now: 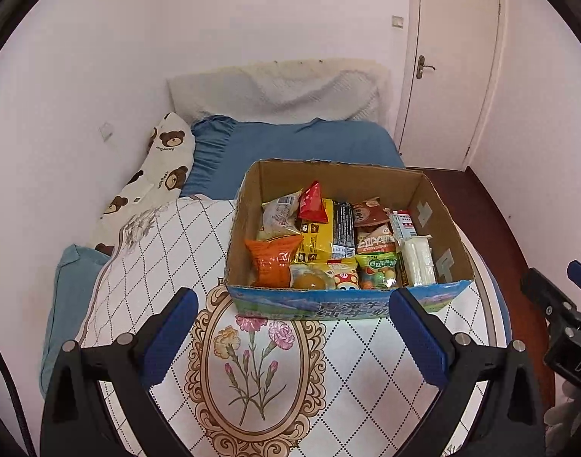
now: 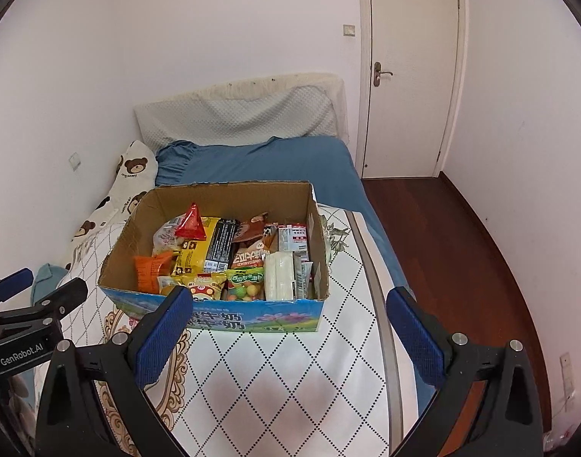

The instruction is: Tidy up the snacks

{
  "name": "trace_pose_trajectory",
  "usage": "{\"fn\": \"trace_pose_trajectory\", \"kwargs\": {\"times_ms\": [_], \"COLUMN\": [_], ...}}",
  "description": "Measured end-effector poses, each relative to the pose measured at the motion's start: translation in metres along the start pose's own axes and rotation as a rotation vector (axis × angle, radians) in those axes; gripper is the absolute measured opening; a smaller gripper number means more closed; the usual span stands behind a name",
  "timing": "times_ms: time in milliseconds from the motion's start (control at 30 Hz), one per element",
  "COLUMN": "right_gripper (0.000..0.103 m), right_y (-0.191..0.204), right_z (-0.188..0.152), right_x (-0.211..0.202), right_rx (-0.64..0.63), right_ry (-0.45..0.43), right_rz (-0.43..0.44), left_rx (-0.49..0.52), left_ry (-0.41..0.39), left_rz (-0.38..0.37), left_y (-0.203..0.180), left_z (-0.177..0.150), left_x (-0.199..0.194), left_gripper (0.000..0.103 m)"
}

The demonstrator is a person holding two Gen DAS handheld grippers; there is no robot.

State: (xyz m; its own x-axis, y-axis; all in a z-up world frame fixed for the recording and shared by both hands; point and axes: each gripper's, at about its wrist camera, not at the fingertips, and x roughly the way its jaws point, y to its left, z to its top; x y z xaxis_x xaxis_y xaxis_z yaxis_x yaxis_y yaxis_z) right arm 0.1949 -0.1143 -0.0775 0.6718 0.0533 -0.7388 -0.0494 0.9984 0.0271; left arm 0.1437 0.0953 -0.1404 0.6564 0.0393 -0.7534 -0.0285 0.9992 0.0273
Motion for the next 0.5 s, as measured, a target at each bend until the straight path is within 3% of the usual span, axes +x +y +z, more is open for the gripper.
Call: {"fn": "trace_pose_trajectory", "kwargs": {"times_ms": [500], "right_gripper": [0.103], "right_y": [0.0056], "right_z": [0.0029], "right_x": [0.0096], "right_rx": [-0.009], "right_ry": [0.001], "right_rz": [0.015], "left_rx": [-0.003], "left_ry": [-0.004], "left_rz": [-0.013], "left_y": [-0.0012], "left_z": [0.0035], "left_x": [0.0011], "left_gripper": [0.103]}}
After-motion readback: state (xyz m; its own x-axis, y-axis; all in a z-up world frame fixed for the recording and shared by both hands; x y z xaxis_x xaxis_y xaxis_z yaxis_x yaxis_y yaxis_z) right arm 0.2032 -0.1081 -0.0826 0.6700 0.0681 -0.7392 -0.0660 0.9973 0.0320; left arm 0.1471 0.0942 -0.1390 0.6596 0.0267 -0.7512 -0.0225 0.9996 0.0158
